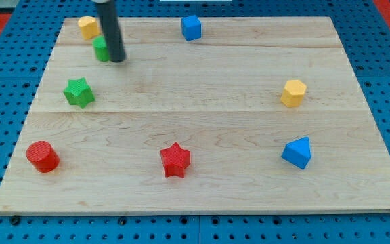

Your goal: Separate the yellow heart from the green circle

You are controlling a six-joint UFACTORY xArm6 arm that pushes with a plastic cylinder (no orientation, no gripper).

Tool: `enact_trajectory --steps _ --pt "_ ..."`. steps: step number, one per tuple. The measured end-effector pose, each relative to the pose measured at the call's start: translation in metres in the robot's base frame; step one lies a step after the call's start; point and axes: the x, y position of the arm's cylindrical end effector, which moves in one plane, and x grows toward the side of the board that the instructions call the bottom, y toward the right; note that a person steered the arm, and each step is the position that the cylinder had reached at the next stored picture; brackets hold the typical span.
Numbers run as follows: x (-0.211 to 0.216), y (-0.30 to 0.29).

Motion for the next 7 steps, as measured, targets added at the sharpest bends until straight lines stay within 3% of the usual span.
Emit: enact_trajectory --steps 2,4,5,6,7 --pt "-0.009 -0.066" --pt "-0.056 -0.110" --pt "-0.096 -0.077" --pt "-0.094 -0.017" --pt "-0.060 0.057"
